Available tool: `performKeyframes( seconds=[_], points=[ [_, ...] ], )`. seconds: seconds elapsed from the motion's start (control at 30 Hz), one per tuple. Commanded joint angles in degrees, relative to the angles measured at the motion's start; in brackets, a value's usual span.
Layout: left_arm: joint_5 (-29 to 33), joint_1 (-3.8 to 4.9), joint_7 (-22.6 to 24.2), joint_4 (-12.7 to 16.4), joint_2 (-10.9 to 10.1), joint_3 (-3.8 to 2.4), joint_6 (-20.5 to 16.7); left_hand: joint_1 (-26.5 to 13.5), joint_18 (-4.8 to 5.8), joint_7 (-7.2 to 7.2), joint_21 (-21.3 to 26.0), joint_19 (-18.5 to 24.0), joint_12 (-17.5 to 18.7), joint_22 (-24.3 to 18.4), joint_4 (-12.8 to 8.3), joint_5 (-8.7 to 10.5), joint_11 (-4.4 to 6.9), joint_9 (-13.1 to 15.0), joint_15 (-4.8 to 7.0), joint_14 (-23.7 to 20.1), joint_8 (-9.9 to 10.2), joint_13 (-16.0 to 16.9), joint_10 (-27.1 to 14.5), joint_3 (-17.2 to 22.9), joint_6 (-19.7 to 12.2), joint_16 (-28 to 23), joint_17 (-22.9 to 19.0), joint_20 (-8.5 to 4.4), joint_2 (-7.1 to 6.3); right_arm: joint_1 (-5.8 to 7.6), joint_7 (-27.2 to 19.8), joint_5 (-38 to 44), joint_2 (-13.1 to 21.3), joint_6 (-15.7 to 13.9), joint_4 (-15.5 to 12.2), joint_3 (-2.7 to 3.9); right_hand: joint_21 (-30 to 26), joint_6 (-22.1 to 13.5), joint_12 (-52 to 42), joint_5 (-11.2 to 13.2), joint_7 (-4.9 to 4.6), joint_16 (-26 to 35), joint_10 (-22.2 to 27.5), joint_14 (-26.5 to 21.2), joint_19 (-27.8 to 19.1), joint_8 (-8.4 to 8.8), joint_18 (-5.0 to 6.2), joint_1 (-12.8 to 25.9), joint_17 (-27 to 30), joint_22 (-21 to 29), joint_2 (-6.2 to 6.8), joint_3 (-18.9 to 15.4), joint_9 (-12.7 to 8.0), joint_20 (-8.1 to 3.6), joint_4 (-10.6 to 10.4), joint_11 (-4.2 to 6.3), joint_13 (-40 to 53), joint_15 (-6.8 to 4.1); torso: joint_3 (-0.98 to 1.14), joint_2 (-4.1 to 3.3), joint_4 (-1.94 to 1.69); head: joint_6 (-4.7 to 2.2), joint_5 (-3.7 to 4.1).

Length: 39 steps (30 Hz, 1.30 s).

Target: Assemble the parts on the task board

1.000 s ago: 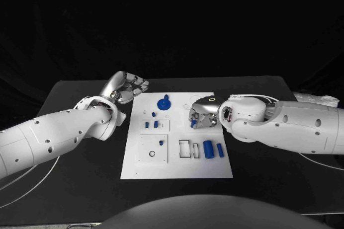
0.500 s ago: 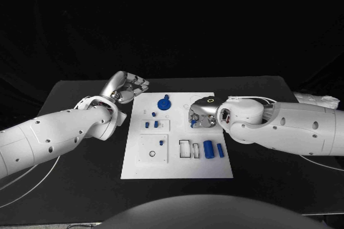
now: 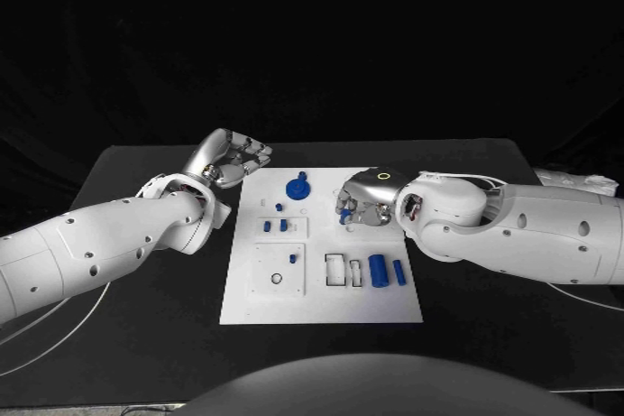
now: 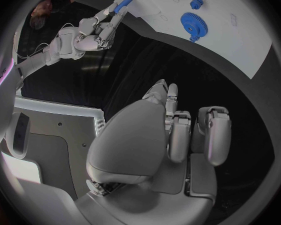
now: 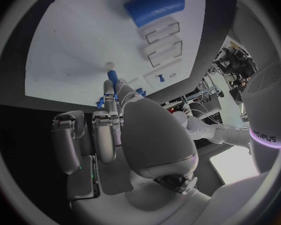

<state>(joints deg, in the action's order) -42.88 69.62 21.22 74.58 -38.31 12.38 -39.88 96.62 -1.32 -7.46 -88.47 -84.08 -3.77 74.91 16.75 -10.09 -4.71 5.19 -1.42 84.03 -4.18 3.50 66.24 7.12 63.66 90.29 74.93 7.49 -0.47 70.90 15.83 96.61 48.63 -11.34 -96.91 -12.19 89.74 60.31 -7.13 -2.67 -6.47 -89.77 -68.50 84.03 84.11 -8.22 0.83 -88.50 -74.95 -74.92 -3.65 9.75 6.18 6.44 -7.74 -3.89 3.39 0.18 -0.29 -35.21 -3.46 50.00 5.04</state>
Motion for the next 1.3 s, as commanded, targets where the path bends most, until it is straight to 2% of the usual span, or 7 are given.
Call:
performKeyframes(
  seconds=[0.03, 0.2, 0.43, 0.7, 1.07, 1.13, 1.3],
  points=[
    [-0.3, 0.03, 0.5, 0.0, 0.1, -0.04, 0.4, 0.1, 0.96, -0.03, -0.2, -4.9, 0.3, 14.6, 0.0, 0.21, -0.12, 0.0, 0.24, 6.0, 0.2, 0.0, 0.1, 0.4, 0.3, -0.3, 15.1, -0.28, 0.02, 0.73, -0.9, -0.2, 0.1, -4.1, -0.8, 0.06, 0.3, 1.6, 0.3, -0.1, -0.43, -0.2, -0.5, 6.0, 5.9, -0.09, -0.83, 0.2, -15.1, -15.1, 0.65, 0.2, 0.5, -0.28, -0.3, 0.03, 0.0, -0.06, -0.03, 0.0, 0.01, 0.0, 0.0],
    [-0.3, 0.03, 0.5, 0.0, 0.1, -0.04, 0.4, 0.1, 0.96, -0.03, -0.2, -4.9, 0.3, 14.6, 0.0, 0.21, -0.12, 0.0, 0.24, 6.0, 0.2, 0.0, 0.1, 0.4, 0.3, -0.3, 15.1, -0.28, 0.02, 2.01, -0.7, -0.3, 0.3, -4.0, -1.9, 0.09, 0.3, 1.6, 0.9, -0.1, -0.55, -0.2, -0.5, 6.0, 5.9, 0.16, -0.83, 0.3, -15.1, -15.1, 0.85, 0.3, 0.4, -0.15, -0.5, -0.1, 0.0, 0.15, -0.06, 0.0, 0.04, 0.0, -0.07],
    [-0.3, 0.03, 0.5, -0.1, 0.2, -0.04, 0.5, 0.1, 0.96, -0.03, -0.2, -4.9, 0.3, 14.6, 0.0, 0.21, -0.12, 0.0, 0.24, 6.0, 0.2, 0.0, 0.1, 0.4, 0.3, -0.3, 15.1, -0.28, 0.02, 2.47, -1.2, -1.6, -0.7, -2.9, -3.3, 0.11, 0.3, 1.5, 1.2, -0.1, -0.64, -0.2, -0.6, 6.0, 5.9, 0.34, -0.83, 0.4, -15.1, -15.1, 0.89, 0.5, 0.3, -0.05, -0.6, -0.2, 0.0, 0.3, 0.02, -0.01, 0.02, 0.0, -0.55],
    [-0.3, 0.02, 0.5, -0.4, 0.4, -0.04, 0.6, 0.1, 0.95, -0.03, -0.1, -4.9, 0.3, 14.6, 0.0, 0.21, -0.13, 0.0, 0.24, 6.0, 0.3, 0.0, 0.1, 0.4, 0.3, -0.3, 15.1, -0.28, 0.02, 2.74, -2.8, -2.5, -4.2, 1.4, -5.4, 0.16, 0.3, 1.3, 2.0, -0.1, -0.89, -0.2, -0.5, 6.0, 5.9, 0.83, -0.83, 0.2, -15.1, -15.1, 0.96, 1.0, 0.2, 0.22, -0.7, -0.47, 0.0, 0.6, 0.03, -0.01, -0.04, 0.0, -1.31],
    [-0.3, 0.02, 0.5, -0.6, 0.6, -0.04, 0.7, 0.1, 0.95, -0.03, -0.1, -4.9, 0.3, 14.6, 0.0, 0.21, -0.13, 0.0, 0.24, 6.0, 0.3, 0.0, 0.1, 0.4, 0.3, -0.3, 15.1, -0.28, 0.02, 2.78, -5.2, -3.9, -9.9, 4.9, -5.5, 0.19, 0.3, 1.1, 2.5, -0.2, -1.0, -0.2, -0.4, 6.0, 5.9, 1.1, -0.83, 0.1, -15.1, -15.1, 1.03, 1.2, 0.1, 0.32, -0.7, -0.56, 0.0, 0.69, -0.06, -0.05, -0.1, 0.0, -1.65],
    [-0.3, 0.02, 0.5, -0.6, 0.6, -0.04, 0.7, 0.1, 0.95, -0.03, -0.1, -4.9, 0.3, 14.6, 0.0, 0.21, -0.13, 0.0, 0.24, 6.0, 0.3, 0.0, 0.1, 0.4, 0.3, -0.3, 15.1, -0.28, 0.02, 2.6, -5.7, -4.3, -10.8, 5.6, -5.1, 0.18, 0.3, 1.1, 2.6, -0.2, -1.03, -0.2, -0.3, 6.0, 5.9, 1.16, -0.83, 0.1, -15.1, -15.1, 1.05, 1.3, 0.1, 0.34, -0.7, -0.59, 0.0, 0.71, -0.07, -0.04, -0.12, 0.0, -1.59],
    [-0.4, 0.02, 0.6, -0.5, 0.6, -0.04, 0.8, 0.1, 0.95, -0.03, -0.1, -4.9, 0.3, 14.6, 0.0, 0.21, -0.13, 0.0, 0.24, 6.0, 0.3, 0.0, 0.1, 0.4, 0.3, -0.3, 15.1, -0.28, 0.02, 1.61, -6.8, -5.1, -12.2, 6.8, -3.9, 0.16, 0.3, 1.0, 2.7, -0.2, -1.07, -0.2, -0.3, 6.0, 5.9, 1.26, -0.83, 0.0, -15.1, -15.1, 1.07, 1.4, 0.0, 0.38, -0.7, -0.63, 0.0, 0.75, -0.04, 0.0, -0.02, 0.0, -2.04]
  ],
)
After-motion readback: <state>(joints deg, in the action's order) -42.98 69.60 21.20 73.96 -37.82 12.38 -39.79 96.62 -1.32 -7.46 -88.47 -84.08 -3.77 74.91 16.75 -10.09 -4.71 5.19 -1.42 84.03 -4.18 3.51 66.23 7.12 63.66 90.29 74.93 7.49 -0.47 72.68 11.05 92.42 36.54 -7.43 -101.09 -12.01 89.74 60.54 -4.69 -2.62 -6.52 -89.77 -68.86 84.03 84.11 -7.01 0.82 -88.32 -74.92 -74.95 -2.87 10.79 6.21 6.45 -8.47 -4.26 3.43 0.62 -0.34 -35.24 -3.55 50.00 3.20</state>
